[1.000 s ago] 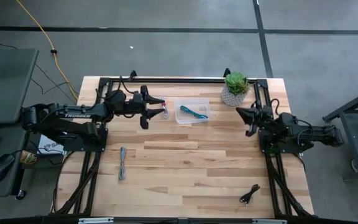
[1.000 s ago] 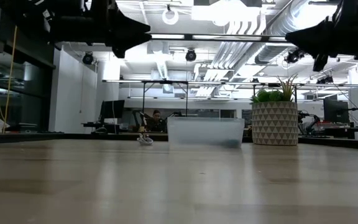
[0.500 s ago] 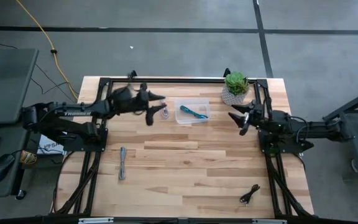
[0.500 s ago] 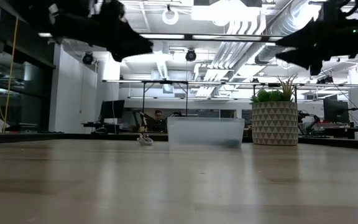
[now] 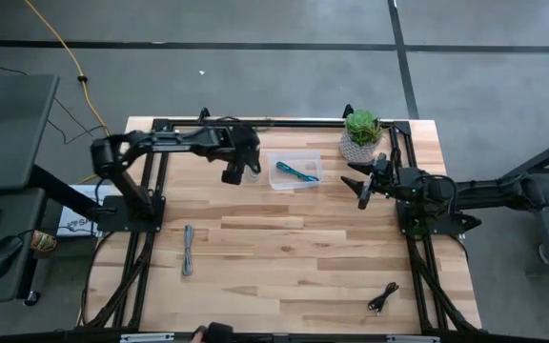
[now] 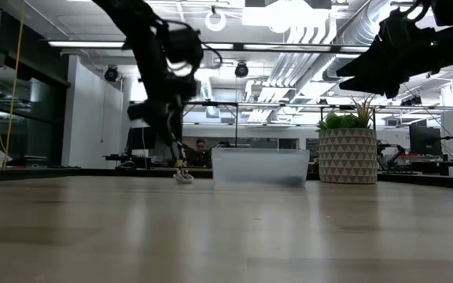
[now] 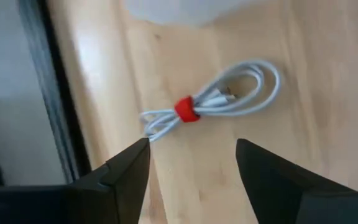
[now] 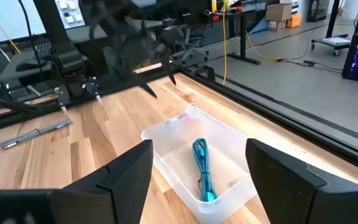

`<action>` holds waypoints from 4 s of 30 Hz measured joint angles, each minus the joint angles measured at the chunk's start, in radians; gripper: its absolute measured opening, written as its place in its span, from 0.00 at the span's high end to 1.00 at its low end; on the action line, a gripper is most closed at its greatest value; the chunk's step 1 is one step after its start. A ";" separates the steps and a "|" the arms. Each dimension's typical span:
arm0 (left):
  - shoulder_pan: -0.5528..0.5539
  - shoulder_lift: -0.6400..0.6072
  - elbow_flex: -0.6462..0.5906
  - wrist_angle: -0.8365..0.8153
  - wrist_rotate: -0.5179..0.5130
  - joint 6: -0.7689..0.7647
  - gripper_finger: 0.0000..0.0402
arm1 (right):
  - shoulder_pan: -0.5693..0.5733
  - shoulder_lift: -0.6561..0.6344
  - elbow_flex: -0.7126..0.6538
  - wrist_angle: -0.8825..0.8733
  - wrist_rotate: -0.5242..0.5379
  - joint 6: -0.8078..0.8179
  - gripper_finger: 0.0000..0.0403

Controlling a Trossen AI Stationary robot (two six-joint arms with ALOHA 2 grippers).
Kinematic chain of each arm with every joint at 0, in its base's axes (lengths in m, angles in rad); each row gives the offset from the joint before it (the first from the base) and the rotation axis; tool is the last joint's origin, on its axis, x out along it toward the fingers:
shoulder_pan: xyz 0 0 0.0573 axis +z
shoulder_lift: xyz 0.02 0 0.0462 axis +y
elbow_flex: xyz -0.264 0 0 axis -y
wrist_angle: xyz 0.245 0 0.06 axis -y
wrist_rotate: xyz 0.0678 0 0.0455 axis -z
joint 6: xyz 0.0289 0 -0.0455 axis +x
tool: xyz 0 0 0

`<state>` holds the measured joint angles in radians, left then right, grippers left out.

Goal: Pick and place USB-C Cables
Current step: Put the white charger cable into the transparent bin

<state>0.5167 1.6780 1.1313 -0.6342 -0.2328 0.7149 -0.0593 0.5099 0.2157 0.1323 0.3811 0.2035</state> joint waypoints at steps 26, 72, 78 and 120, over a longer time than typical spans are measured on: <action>-0.029 0.275 0.006 0.161 -0.164 0.539 0.44 | 0.000 0.000 0.000 -0.039 -0.015 0.041 0.38; -0.125 -0.308 -0.583 1.401 0.433 -0.827 1.00 | 0.000 -0.001 0.000 -0.039 -0.017 -0.047 0.38; -0.151 -0.303 -0.589 1.449 0.378 -0.821 1.00 | 0.000 -0.001 0.000 -0.034 -0.147 -0.047 0.38; -0.109 0.328 0.310 0.216 0.202 -0.249 1.00 | 0.000 0.001 0.000 -0.032 -0.178 -0.021 0.38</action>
<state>0.4080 2.0061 1.4410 -0.4184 -0.0308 0.4655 -0.0593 0.5110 0.2161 0.1001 0.2028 0.1825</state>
